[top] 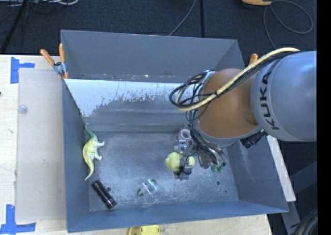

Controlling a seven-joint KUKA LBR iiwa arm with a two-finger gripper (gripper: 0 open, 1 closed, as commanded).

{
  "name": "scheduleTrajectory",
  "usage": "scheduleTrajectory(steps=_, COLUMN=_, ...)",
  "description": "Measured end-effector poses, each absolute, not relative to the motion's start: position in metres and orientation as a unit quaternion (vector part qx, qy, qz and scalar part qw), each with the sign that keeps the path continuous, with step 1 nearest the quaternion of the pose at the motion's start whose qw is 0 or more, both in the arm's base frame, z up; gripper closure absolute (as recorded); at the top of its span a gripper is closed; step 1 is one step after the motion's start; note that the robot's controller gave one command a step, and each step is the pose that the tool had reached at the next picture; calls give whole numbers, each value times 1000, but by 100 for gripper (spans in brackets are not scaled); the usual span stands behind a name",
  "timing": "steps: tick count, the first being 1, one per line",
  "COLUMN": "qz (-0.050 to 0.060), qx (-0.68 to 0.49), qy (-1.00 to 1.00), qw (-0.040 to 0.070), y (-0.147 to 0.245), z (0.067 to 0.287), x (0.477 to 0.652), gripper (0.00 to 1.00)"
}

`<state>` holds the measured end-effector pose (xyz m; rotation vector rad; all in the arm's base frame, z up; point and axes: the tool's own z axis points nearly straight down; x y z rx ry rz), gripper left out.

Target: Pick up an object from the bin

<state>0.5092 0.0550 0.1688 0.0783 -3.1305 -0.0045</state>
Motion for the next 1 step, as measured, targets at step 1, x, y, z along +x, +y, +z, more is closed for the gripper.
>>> scheduleTrajectory(steps=1, qz=-1, qx=17, qy=-1000, qw=5, y=39, z=281, x=516, gripper=100)
